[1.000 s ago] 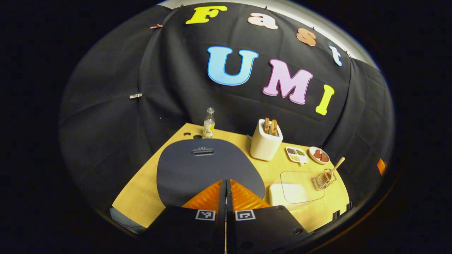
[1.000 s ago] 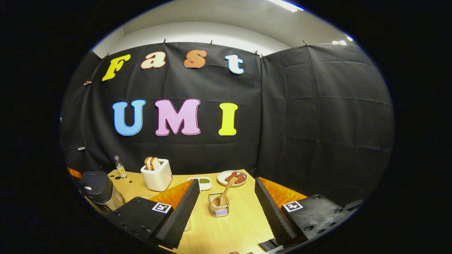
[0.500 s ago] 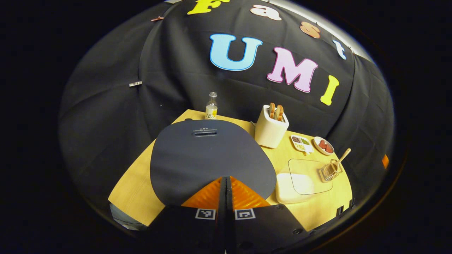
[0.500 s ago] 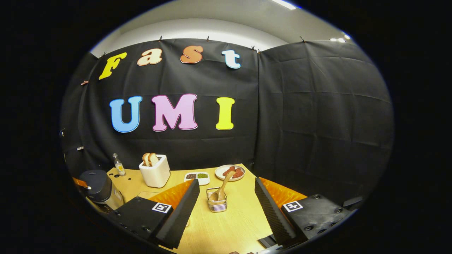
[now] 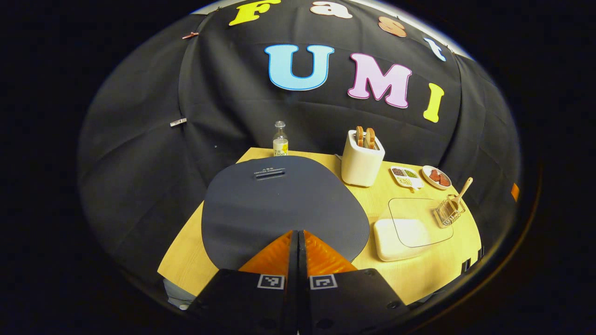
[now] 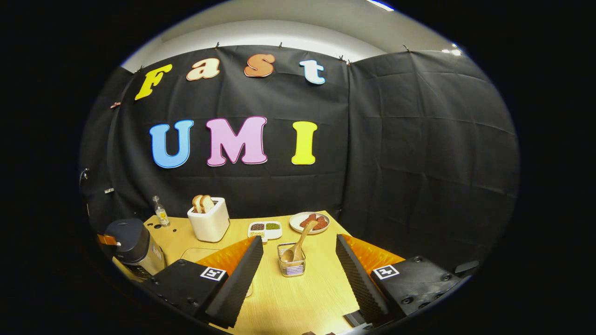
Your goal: Close the left gripper, press the button to open the rice cooker; take a wooden spoon from the chopstick holder with the right hand, scoop a spoonful of rice and pour it into the rice cooker, then put the wooden spoon back into the chopstick holder.
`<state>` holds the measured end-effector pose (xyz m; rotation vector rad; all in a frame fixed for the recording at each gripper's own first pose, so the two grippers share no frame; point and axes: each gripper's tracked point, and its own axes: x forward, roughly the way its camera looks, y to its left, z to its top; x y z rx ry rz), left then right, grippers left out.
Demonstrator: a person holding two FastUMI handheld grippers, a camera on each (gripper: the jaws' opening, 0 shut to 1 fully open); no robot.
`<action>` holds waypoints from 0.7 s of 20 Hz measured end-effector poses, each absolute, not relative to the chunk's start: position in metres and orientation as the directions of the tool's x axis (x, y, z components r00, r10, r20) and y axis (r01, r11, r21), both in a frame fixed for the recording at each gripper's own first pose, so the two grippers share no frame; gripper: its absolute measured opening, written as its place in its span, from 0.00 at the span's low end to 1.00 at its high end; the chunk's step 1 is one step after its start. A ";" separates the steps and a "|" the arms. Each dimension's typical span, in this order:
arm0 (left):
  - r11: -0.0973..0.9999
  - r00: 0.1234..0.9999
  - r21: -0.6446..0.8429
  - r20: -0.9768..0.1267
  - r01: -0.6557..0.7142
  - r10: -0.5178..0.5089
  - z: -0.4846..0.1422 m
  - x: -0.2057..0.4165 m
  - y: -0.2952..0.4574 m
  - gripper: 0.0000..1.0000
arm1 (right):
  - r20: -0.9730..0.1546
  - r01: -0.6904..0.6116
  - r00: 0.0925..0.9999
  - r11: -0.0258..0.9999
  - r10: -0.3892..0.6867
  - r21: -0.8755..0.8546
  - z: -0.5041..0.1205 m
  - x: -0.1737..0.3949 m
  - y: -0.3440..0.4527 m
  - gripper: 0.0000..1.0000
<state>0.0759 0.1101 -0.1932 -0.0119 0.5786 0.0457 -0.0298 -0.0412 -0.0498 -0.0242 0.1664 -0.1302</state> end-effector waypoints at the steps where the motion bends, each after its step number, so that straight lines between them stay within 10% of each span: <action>1: 0.999 0.844 0.004 -0.535 -0.046 0.041 -0.187 0.076 0.109 0.06 | -0.166 0.116 0.979 0.993 -0.120 -0.037 -0.050 -0.028 -0.039 0.98; 6: 0.996 0.862 0.044 -0.500 -0.074 0.086 -0.171 0.076 0.108 0.06 | -0.183 0.082 0.979 0.996 -0.089 -0.045 -0.055 -0.012 -0.043 0.98; 14: 0.955 0.953 -0.067 -0.109 -0.291 0.283 -0.006 0.074 0.118 0.07 | -0.175 0.058 0.983 0.998 -0.055 0.012 -0.053 0.044 -0.056 0.98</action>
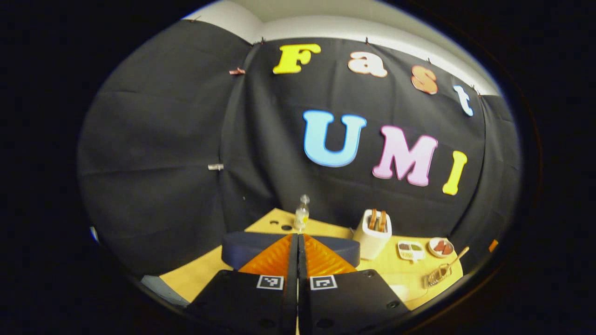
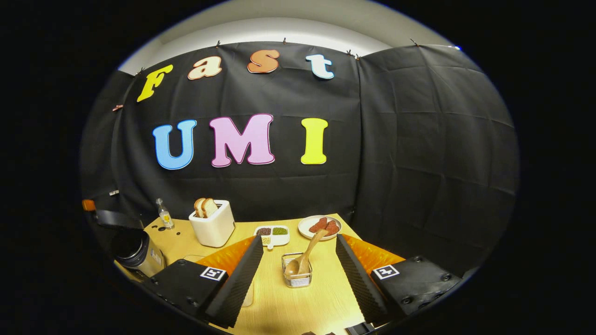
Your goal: Close the left gripper, press the button to open the rice cooker; take a wooden spoon from the chopstick holder with the right hand, scoop a spoonful of rice and pour it into the rice cooker, then put the wooden spoon back into the chopstick holder.
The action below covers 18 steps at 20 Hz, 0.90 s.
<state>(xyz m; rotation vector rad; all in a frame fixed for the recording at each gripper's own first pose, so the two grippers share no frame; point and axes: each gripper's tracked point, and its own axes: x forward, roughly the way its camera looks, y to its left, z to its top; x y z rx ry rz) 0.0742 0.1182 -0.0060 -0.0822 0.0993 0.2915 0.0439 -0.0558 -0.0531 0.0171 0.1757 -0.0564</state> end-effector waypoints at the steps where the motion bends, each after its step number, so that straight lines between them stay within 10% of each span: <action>1: 0.953 0.951 -0.030 -0.084 -0.302 0.298 0.001 0.062 0.114 0.07 | -0.177 0.049 0.983 0.999 -0.044 0.022 -0.055 0.052 -0.056 0.98; 5: 0.953 0.949 -0.012 -0.098 -0.304 0.301 -0.005 0.057 0.095 0.24 | -0.216 0.025 0.976 0.998 -0.012 0.060 -0.074 0.082 -0.058 0.98; 10: 0.943 0.937 -0.025 -0.121 -0.332 0.326 -0.014 0.035 0.070 0.95 | -0.267 0.037 0.964 0.993 -0.006 0.111 -0.099 0.120 -0.072 0.98; 18: 0.922 0.910 -0.009 -0.165 -0.386 0.379 -0.030 0.022 0.040 0.96 | -0.451 0.103 0.892 0.964 0.019 0.246 -0.168 0.168 -0.097 0.98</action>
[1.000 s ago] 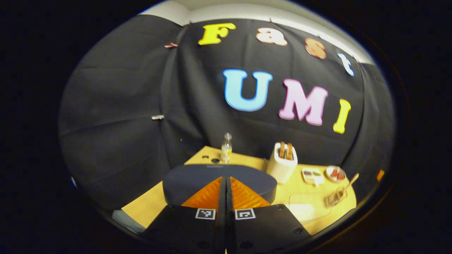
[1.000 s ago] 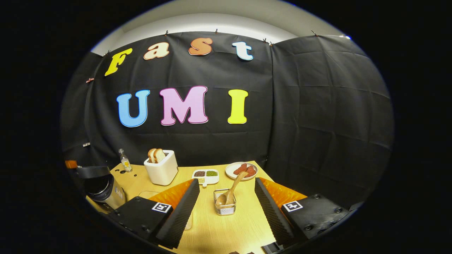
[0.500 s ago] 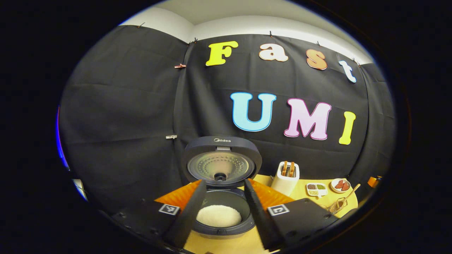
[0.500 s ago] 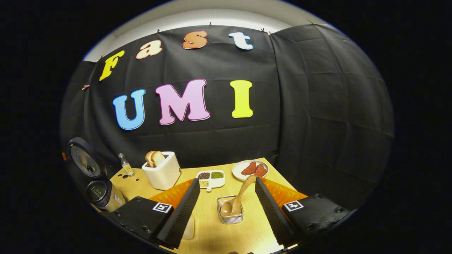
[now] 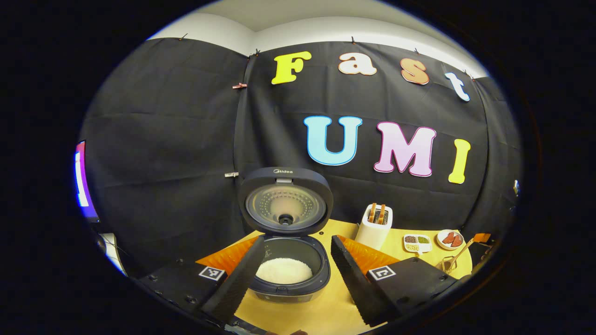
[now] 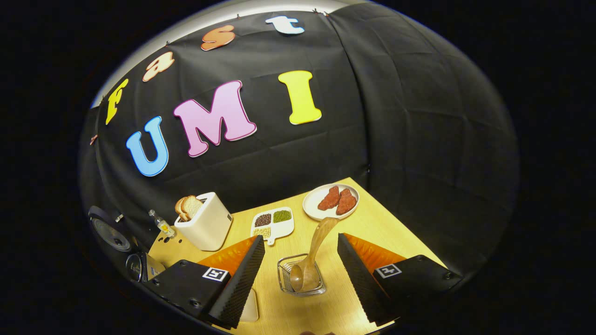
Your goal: Close the left gripper, press the button to open the rice cooker; take a wooden spoon from the chopstick holder with the right hand, scoop a spoonful of rice and pour it into the rice cooker, then put the wooden spoon back into the chopstick holder.
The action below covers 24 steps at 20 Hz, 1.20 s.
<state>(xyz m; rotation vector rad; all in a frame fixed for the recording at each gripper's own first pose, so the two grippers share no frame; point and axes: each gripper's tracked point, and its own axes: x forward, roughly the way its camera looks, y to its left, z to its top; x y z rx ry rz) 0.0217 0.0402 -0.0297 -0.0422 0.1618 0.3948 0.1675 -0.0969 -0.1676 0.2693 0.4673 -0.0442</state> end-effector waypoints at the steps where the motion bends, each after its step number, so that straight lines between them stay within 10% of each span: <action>1: 0.918 0.904 -0.020 -0.178 -0.397 0.388 -0.034 0.021 0.037 0.96 | -0.471 0.104 0.882 0.961 0.030 0.255 -0.177 0.174 -0.099 0.98; 15: 0.897 0.830 0.013 -0.372 -0.442 0.415 -0.112 0.006 -0.046 0.96 | -0.601 0.099 0.771 0.894 0.209 0.437 -0.274 0.242 -0.089 0.95; 20: 0.914 0.849 -0.002 -0.372 -0.405 0.375 -0.113 0.016 -0.076 0.96 | -0.615 0.122 0.762 0.887 0.204 0.445 -0.282 0.248 -0.088 0.32; 24: 0.929 0.858 -0.007 -0.387 -0.370 0.338 -0.123 0.015 -0.091 0.96 | -0.626 0.133 0.755 0.890 0.193 0.435 -0.281 0.243 -0.088 0.19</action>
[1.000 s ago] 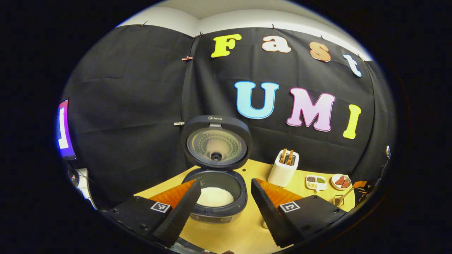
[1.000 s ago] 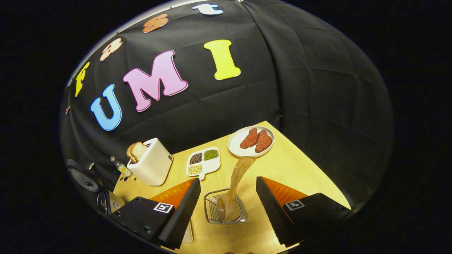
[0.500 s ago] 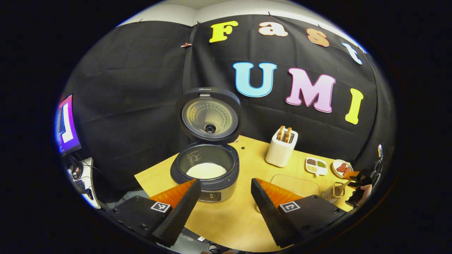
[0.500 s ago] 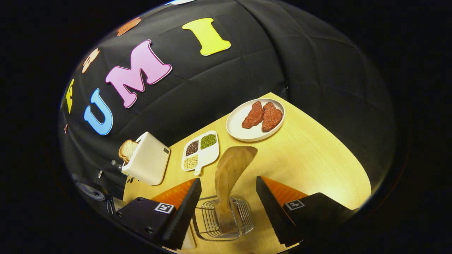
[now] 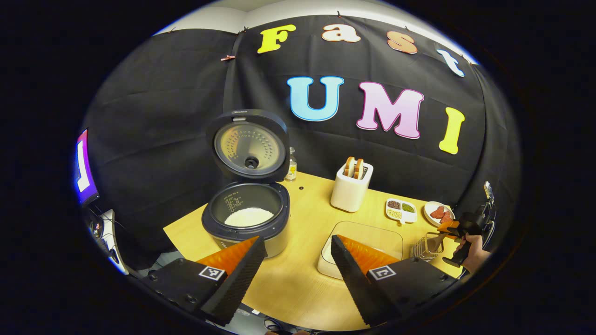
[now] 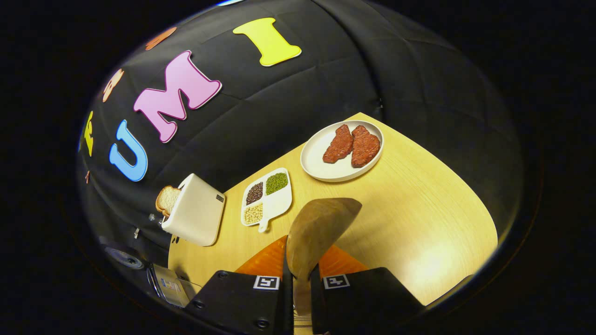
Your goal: Close the left gripper, press the button to open the rice cooker; take a wooden spoon from the chopstick holder with the right hand, scoop a spoonful of rice and pour it into the rice cooker, then put the wooden spoon back into the chopstick holder.
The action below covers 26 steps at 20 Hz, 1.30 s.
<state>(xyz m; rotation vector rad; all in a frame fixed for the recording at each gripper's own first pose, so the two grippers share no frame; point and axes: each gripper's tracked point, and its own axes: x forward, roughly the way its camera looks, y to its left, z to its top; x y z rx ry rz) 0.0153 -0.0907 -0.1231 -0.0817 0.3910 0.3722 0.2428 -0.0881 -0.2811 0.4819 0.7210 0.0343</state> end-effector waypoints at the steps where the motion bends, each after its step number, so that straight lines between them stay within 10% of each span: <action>1: 0.932 0.861 -0.012 -0.388 -0.362 0.330 -0.125 0.015 -0.094 0.96 | -0.623 0.127 0.759 0.896 0.188 0.426 -0.276 0.242 -0.089 0.19; 26: 0.944 0.905 -0.109 -0.337 -0.313 0.261 -0.134 -0.027 0.063 0.96 | -0.352 -0.174 0.883 0.914 0.310 0.367 -0.103 0.162 0.082 0.14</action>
